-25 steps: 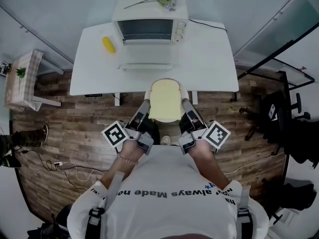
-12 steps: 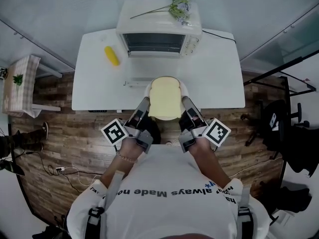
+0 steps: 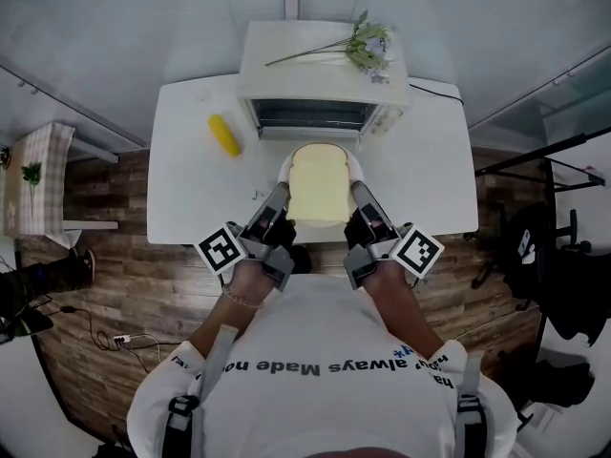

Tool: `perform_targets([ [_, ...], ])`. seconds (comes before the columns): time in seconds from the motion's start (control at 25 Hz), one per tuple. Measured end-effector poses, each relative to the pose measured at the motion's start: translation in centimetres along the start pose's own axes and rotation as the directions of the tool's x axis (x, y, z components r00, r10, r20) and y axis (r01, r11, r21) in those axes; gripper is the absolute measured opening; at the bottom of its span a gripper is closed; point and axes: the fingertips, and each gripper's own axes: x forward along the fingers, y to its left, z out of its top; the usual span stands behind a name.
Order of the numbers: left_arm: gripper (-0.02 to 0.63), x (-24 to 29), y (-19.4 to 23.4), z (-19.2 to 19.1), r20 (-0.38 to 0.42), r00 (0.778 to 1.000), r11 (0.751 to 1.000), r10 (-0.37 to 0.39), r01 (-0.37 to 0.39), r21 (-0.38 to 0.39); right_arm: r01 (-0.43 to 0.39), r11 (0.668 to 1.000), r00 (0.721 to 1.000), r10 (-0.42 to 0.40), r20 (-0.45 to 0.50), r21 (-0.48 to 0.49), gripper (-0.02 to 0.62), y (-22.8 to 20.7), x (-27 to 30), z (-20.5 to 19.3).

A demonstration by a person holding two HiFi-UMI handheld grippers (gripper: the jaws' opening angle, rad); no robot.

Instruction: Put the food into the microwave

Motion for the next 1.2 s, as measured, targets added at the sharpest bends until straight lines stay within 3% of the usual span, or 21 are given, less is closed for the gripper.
perform_targets([
  [0.48, 0.018, 3.3, 1.9, 4.7, -0.026, 1.0, 1.0, 0.008, -0.008, -0.018, 0.025, 0.999, 1.0, -0.026, 0.018, 0.025, 0.025, -1.1, 5.4, 1.0],
  [1.2, 0.018, 10.0, 2.3, 1.9, -0.004, 0.999, 0.999, 0.032, -0.033, -0.016, 0.022, 0.999, 1.0, -0.022, -0.004, 0.042, 0.024, -3.9, 5.5, 8.1],
])
